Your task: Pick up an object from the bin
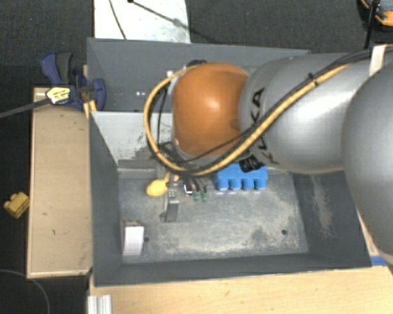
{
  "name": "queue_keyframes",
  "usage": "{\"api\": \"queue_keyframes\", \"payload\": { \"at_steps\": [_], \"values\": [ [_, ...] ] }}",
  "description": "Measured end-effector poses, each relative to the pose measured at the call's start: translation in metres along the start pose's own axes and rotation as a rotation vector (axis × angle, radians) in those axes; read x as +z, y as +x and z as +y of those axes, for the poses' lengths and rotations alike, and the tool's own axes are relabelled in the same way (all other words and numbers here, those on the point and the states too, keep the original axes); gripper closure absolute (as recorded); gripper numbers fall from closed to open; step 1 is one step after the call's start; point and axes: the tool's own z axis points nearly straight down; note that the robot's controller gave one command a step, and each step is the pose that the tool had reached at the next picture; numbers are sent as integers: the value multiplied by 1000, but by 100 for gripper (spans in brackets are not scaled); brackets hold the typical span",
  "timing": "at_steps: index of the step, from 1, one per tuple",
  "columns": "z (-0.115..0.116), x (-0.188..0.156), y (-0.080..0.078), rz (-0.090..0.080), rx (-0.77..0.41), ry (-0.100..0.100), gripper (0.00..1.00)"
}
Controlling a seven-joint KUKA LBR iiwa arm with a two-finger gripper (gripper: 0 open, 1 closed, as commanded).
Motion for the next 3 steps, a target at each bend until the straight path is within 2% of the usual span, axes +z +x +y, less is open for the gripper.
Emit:
{"api": "queue_keyframes", "payload": {
  "at_steps": [1,2,3],
  "values": [
    [-1,-5,-2,-7,5,-2,0],
    [-12,-4,2,-6,-26,-1,0],
    [-20,31,-34,-18,-29,-4,0]
  ]
}}
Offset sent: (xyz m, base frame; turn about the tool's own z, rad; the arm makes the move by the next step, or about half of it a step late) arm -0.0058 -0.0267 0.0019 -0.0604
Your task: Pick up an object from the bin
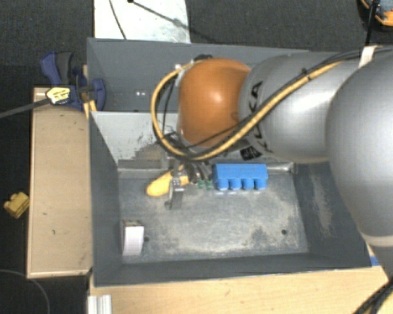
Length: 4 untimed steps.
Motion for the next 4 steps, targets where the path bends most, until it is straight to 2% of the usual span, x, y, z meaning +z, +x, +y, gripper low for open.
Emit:
{"api": "queue_keyframes", "payload": {
  "at_steps": [1,2,3,4],
  "values": [
    [13,30,-15,12,39,4,0],
    [-8,41,-17,11,-148,2,0],
    [-6,75,-22,12,-169,2,0],
    [-18,85,-21,14,-337,1,100]
  ]
}}
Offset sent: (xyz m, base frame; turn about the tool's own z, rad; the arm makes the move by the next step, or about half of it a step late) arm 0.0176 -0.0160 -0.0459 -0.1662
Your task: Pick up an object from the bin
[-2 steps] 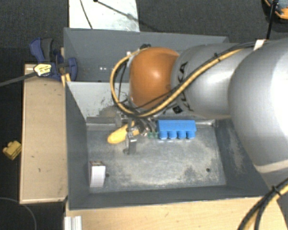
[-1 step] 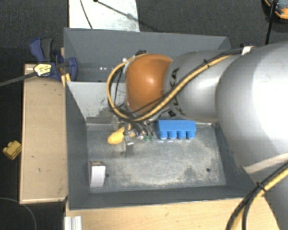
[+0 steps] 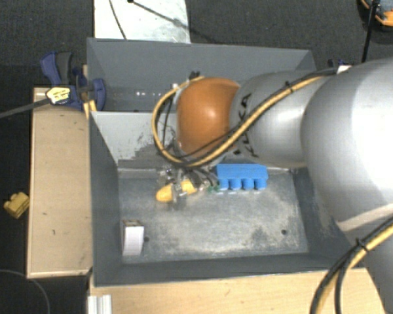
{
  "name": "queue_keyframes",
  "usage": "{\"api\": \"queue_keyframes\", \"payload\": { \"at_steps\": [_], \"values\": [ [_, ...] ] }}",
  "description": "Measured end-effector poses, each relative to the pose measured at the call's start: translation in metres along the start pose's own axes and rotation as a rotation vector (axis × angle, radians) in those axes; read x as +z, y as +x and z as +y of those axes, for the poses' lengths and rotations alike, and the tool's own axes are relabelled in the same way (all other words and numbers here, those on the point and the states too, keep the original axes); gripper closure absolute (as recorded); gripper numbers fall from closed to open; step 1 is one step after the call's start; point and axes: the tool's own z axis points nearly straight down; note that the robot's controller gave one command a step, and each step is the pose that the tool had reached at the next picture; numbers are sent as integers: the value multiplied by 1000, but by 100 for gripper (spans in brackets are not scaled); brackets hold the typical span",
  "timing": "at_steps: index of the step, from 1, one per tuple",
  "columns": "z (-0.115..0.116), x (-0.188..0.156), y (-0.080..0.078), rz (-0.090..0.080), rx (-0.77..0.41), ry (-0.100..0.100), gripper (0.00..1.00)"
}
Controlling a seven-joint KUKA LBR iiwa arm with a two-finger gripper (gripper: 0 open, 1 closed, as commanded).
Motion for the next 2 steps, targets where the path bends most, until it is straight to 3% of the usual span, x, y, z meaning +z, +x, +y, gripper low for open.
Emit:
{"api": "queue_keyframes", "payload": {
  "at_steps": [1,2],
  "values": [
    [0,0,0,0,2,0,100],
    [9,-175,12,-13,57,1,100]
  ]
}}
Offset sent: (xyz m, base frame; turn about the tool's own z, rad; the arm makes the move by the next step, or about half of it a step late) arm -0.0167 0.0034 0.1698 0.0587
